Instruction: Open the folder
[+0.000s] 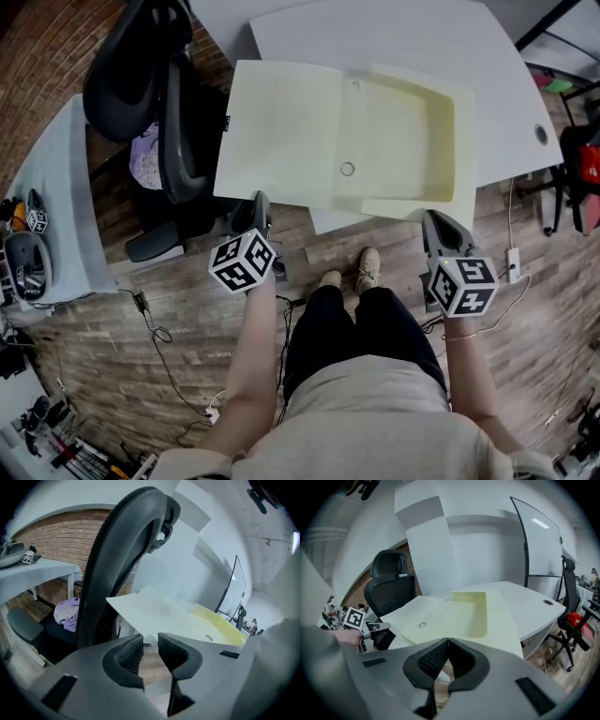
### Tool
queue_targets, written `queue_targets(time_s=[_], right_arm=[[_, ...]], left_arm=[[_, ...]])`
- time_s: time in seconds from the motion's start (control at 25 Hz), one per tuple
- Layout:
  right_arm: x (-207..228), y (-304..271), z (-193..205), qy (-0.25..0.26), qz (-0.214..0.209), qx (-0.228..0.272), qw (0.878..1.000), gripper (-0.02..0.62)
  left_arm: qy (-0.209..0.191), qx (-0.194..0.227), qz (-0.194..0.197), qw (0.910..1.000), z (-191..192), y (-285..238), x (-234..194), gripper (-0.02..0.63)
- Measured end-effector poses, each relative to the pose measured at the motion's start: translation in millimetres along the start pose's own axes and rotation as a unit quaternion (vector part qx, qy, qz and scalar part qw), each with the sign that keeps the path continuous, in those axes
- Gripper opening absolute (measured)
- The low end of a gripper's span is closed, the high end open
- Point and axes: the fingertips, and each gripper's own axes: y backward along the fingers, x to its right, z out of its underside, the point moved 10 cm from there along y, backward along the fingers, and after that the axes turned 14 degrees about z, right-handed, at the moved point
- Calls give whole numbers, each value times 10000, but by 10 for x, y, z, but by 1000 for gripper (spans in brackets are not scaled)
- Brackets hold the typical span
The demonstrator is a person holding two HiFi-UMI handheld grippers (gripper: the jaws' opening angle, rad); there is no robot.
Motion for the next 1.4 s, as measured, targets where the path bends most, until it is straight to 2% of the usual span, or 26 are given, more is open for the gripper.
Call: queue_targets(time_s=[0.52,0.84,1.2,1.4], right_arm=[[19,7,23,29,-46,22,10000,21],[23,14,30,49,-87,98,9999,21],[-4,13,35,164,-39,252,9995,21],[-33,24,40,439,6,421,9981,23]], left_arm=[[344,-9,38,9994,159,-90,-105,110],[627,319,268,9972,153,-32,-151,118],[322,531,147,9980,57,45,-77,133],[197,577,102,9981,-3,94,-22,140]])
